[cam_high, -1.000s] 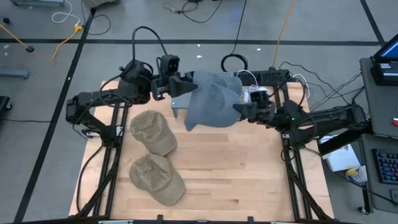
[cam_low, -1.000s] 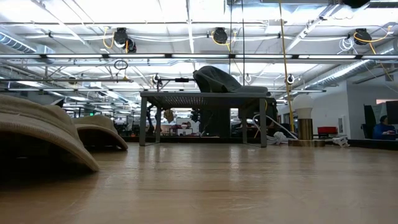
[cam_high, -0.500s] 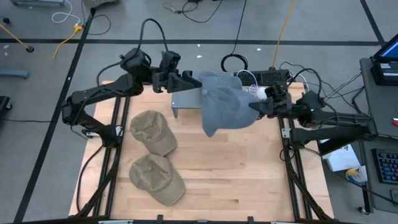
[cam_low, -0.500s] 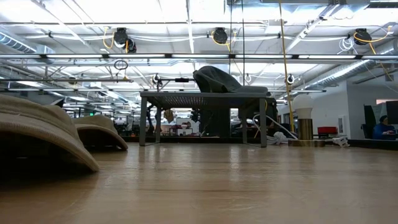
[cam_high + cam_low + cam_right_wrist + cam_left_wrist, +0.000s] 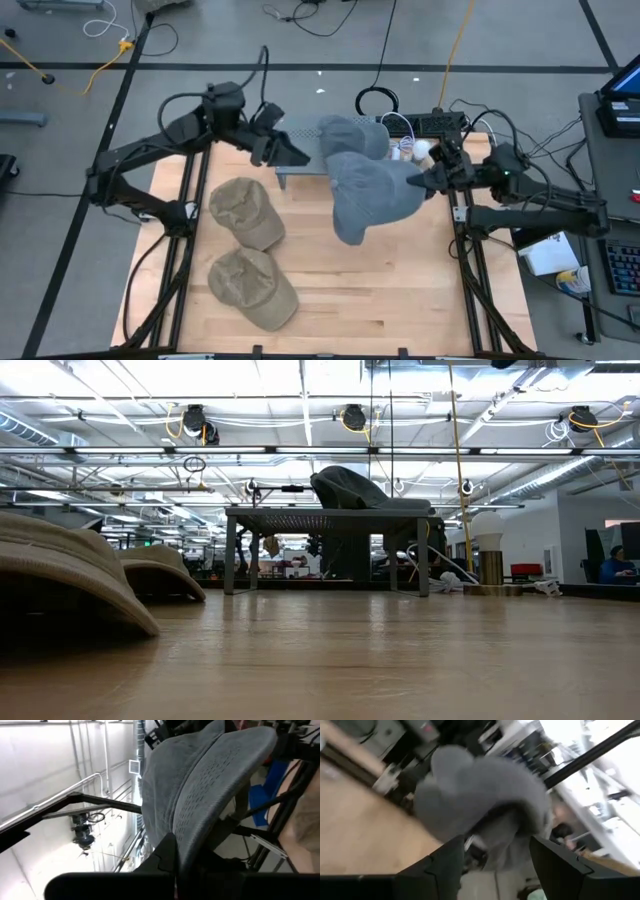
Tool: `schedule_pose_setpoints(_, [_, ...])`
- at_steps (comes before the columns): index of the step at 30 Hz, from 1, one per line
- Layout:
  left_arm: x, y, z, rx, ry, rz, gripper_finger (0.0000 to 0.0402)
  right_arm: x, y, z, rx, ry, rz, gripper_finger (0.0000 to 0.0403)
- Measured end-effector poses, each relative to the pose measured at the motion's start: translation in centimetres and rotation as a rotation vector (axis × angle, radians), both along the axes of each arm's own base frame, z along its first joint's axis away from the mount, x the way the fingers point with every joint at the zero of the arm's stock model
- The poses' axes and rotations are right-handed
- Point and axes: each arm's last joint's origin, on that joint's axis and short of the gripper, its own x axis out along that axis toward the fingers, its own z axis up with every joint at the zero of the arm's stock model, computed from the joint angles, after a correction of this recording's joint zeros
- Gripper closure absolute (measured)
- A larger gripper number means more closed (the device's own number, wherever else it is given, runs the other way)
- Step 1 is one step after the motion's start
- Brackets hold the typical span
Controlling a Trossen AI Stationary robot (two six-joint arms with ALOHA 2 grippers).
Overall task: Pick & Place hat
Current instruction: Stack the black cap on top of the black cap on the shelf
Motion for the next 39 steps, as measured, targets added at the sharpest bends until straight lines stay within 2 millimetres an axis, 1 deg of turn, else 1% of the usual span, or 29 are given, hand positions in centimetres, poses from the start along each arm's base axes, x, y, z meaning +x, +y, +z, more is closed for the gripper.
schedule_pose_setpoints(3, [-1.0,-0.6,-0.4,0.007,0.080,0.001,0.0172,0.0,-0.8,-0.2,-0.007,0.018,-0.020,0.0398])
schedule_pose_setpoints(6, [-1.8,-1.2,-0.3,0.027,0.104,0.013,0.0172,0.3,-2.0,-0.5,-0.019,0.044,-0.040,0.0398])
schedule_pose_setpoints(10, [-2.2,-1.9,-0.1,0.041,0.103,-0.005,0.0172,0.5,-4.2,-1.1,-0.027,0.100,-0.055,0.0397])
schedule_pose_setpoints(14, [-2.6,-2.5,0.2,0.046,0.088,-0.026,0.0172,0.4,-7.0,-1.9,-0.027,0.153,-0.070,0.0397])
schedule_pose_setpoints(17, [-2.6,-2.8,0.2,0.045,0.092,-0.039,0.0172,0.0,-9.2,-2.1,-0.037,0.152,-0.088,0.0397])
schedule_pose_setpoints(23, [-2.7,-3.3,0.4,0.053,0.082,-0.060,0.0172,-1.4,-13.6,-2.2,-0.077,0.103,-0.187,0.0397])
schedule_pose_setpoints(28, [-2.6,-3.4,0.3,0.052,0.091,-0.065,0.0172,-2.9,-16.6,-3.2,-0.066,0.129,-0.270,0.0399])
schedule_pose_setpoints(31, [-2.7,-3.4,0.1,0.052,0.110,-0.067,0.0172,-3.6,-17.9,-3.8,-0.058,0.145,-0.319,0.0399])
schedule_pose_setpoints(33, [-2.7,-3.4,0.0,0.058,0.113,-0.068,0.0172,-3.7,-18.6,-4.4,-0.048,0.159,-0.329,0.0399])
schedule_pose_setpoints(39, [-2.7,-3.4,0.0,0.059,0.116,-0.067,0.0172,-2.4,-19.6,-6.0,-0.033,0.194,-0.279,0.0399])
